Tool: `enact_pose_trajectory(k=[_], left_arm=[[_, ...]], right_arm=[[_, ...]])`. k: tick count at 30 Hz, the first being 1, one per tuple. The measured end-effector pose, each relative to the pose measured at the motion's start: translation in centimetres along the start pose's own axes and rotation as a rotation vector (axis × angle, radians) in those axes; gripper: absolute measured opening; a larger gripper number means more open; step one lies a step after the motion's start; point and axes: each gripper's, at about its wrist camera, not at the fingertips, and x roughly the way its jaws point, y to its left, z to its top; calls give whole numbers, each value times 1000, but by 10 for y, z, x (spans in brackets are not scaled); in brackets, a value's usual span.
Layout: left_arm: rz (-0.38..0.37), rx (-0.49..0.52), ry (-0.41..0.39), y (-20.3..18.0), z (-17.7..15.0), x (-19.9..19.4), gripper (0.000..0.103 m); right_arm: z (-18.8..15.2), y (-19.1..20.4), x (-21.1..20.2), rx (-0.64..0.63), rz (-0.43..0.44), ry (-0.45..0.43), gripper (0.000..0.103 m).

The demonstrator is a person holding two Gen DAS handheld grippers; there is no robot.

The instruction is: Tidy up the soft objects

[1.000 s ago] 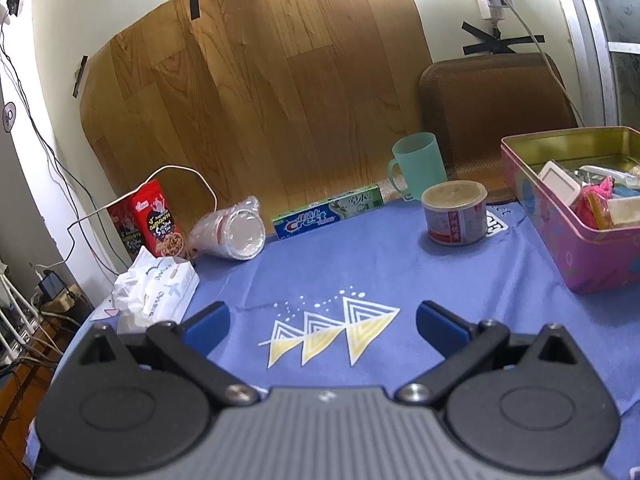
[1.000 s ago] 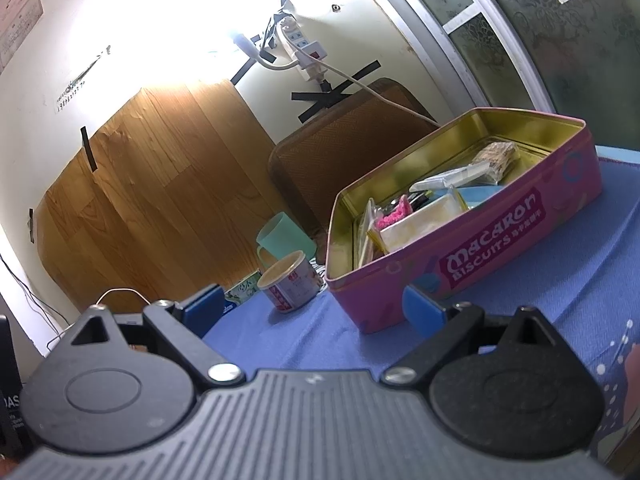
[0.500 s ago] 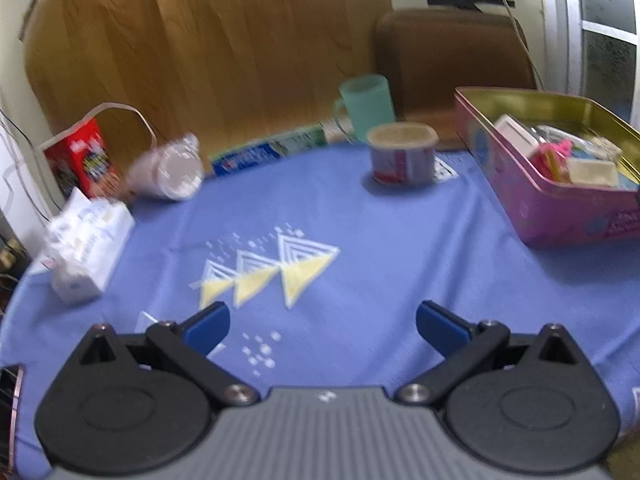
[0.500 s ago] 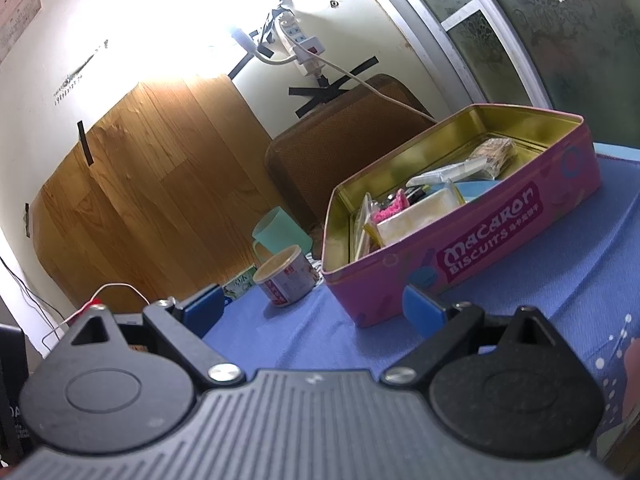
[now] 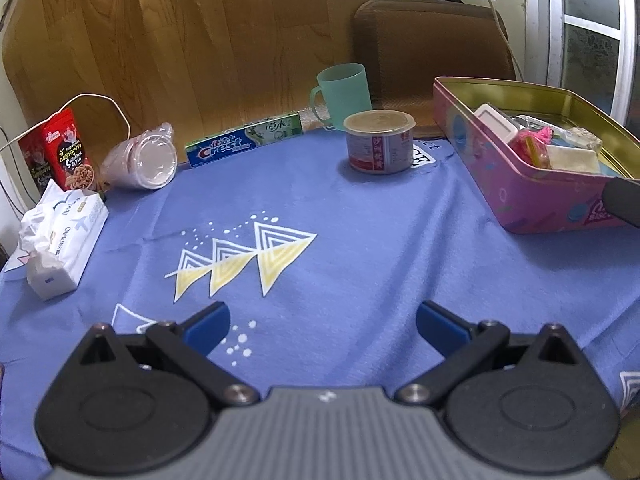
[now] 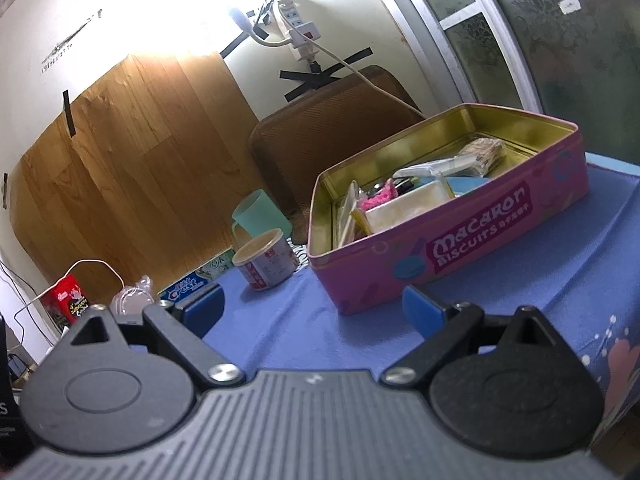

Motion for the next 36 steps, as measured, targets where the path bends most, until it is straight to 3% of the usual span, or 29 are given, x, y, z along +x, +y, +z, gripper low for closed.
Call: enact_pose_trajectory(k=[36], left_arm=[[1,18,-19,-3,0,-10,103]], right_arm=[[-1,11,-3,5,3,-7,97]])
